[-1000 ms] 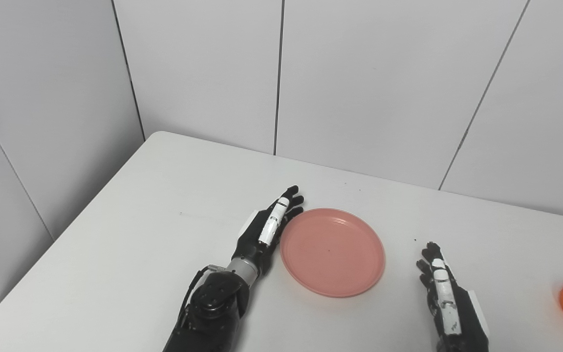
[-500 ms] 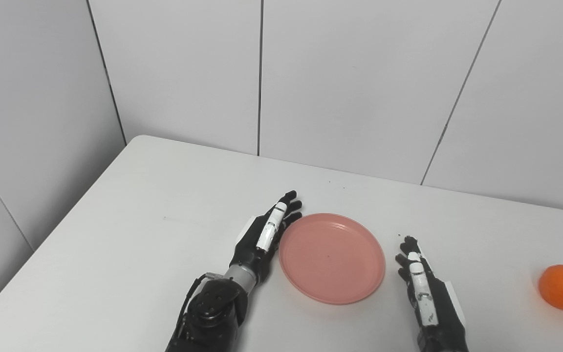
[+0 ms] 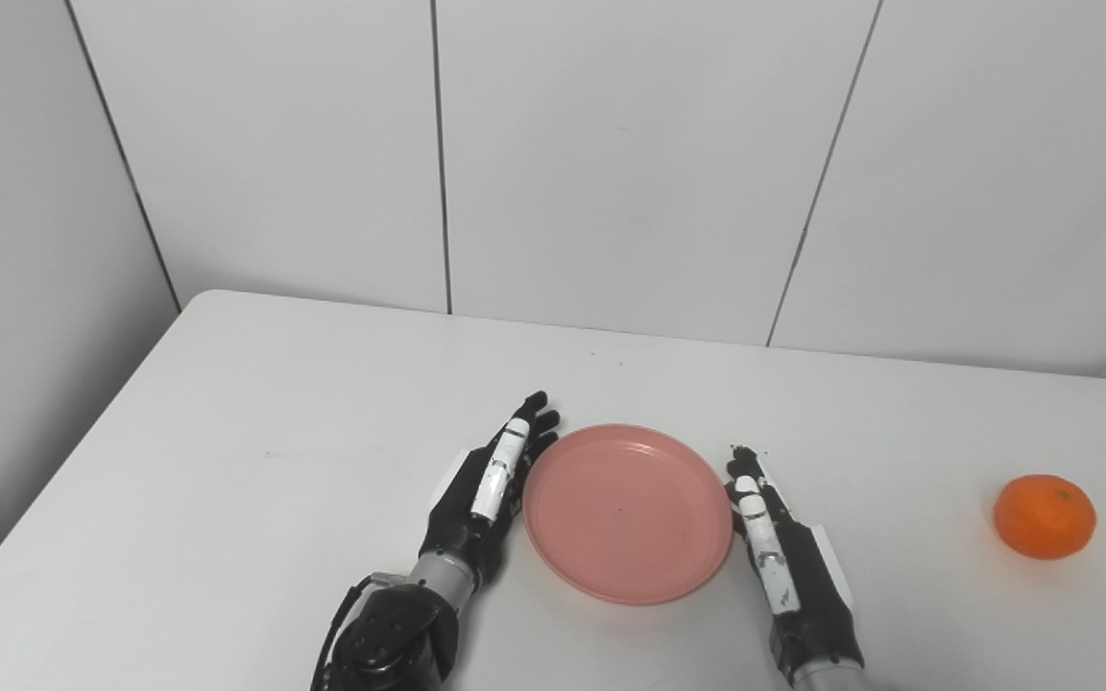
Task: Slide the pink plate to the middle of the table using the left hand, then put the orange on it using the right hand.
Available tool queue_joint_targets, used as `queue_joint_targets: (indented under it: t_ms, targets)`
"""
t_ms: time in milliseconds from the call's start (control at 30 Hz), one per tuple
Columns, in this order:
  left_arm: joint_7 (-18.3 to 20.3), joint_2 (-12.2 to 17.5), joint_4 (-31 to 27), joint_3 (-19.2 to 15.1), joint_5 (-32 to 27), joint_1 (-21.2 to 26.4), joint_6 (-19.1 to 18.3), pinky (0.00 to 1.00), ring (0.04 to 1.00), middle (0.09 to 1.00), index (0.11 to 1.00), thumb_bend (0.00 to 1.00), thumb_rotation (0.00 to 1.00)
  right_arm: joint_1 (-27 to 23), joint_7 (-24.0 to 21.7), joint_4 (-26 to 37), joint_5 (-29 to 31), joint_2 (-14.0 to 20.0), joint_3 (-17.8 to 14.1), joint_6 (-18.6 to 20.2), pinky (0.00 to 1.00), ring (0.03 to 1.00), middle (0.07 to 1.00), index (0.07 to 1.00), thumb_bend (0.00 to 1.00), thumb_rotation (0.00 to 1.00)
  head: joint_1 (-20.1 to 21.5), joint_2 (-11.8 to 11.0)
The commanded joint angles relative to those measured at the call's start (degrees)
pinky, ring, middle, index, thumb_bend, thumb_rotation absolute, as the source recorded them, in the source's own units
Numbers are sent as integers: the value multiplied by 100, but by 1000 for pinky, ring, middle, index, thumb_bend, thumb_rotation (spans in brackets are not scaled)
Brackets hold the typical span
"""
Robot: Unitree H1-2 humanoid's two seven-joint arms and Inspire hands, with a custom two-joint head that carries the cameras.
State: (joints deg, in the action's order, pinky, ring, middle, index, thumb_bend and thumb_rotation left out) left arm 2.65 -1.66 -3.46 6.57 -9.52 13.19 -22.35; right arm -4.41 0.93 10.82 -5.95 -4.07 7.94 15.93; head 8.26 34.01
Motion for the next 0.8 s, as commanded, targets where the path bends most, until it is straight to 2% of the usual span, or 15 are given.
queue_joint_targets:
  t_ms: [0,300,433,767]
  targets:
    - [248,23,-135,97,-39,-27,-109,955,951,953,944,389,1000,-191,-13,77,-38,-193,127,2,925,929,946,942,347,1000,106,12]
    - [397,171,-205,-48,-135,-113,-9,944,946,946,938,372,1000,-266,176,23,-228,-423,180,95,903,926,941,933,326,1000,711,-15]
    - [520,211,-84,-111,-158,-135,192,938,940,942,931,379,1000,-286,216,-1,-297,-430,196,111,905,935,945,939,320,1000,854,-66]
    - [570,168,77,-201,-180,-181,400,928,932,937,930,392,1000,-328,222,-19,-392,-339,75,105,912,941,954,947,336,1000,1072,-267]
